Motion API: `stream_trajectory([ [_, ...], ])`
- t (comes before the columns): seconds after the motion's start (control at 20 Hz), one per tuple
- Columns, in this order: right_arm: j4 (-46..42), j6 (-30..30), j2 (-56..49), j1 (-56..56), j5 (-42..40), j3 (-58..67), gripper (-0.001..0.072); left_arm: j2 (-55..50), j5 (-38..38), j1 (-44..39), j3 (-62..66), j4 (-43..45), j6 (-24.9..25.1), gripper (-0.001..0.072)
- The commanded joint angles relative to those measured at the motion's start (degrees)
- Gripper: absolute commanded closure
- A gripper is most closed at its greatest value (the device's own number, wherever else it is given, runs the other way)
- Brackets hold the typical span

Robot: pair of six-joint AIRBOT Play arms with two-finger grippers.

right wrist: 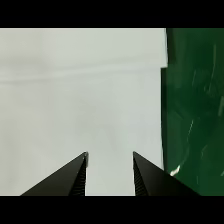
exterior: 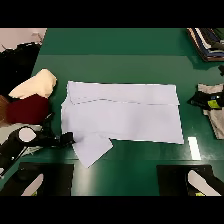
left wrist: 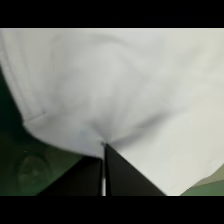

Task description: Fold the shirts.

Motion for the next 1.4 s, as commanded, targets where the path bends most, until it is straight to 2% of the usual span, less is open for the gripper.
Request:
stream_trajectory([
  [0.0,-3.6,-0.5,1.3,-4.5,5.5,-4.4,0.0376,0.2,-1.9,0.0,3.1,-2.1,2.7,0.0675],
  [0.1,-7.0,-0.5,3.6,-9.8,5.9,-11.3,0.0375,0.2,-2.8,0.0,5.9,-2.1,3.8,0.0675],
  [0.2,-6.4,-0.5,4.7,-17.0,6.1,-19.0,0.0238,0.2,-1.9,0.0,7.8,-2.1,4.6,0.0675],
  [0.4,2.3,-4.1,2.1,-24.3,5.4,-28.6,0.0249,0.2,0.6,0.0,8.2,-2.1,4.6,0.0675],
  [0.7,4.4,-4.2,-3.7,-17.7,1.1,-29.9,0.0269,0.2,0.5,0.0,8.2,-2.1,4.8,0.0675],
  [0.75,4.3,-4.2,-4.4,-14.0,-1.0,-28.3,0.0445,0.2,0.0,0.0,8.2,-1.9,5.0,0.0675],
  [0.8,4.2,-4.2,-4.4,-12.5,-1.4,-27.2,0.0528,0.2,-0.9,0.0,8.2,-1.7,5.0,0.0676],
  [0.85,3.5,-4.1,-4.4,-11.1,-1.4,-26.0,0.0554,0.2,-2.3,0.0,8.2,-1.1,5.0,0.0676],
  [0.9,2.7,-4.1,-4.4,-9.9,-0.6,-25.0,0.0688,0.3,-3.7,0.0,8.2,-0.2,5.0,0.0677],
  [1.0,0.6,-4.1,-4.4,-7.8,2.4,-22.6,0.0698,2.7,-6.1,0.0,8.2,2.4,3.8,0.0678],
  [1.1,-2.9,-4.1,-3.3,-6.0,5.9,-20.6,0.0698,7.6,-8.0,0.0,8.2,4.9,-0.2,0.0678],
  [1.35,-13.4,-2.7,10.4,-4.5,12.9,-19.8,0.0699,19.1,-22.2,0.0,8.2,2.8,-4.7,0.0677],
])
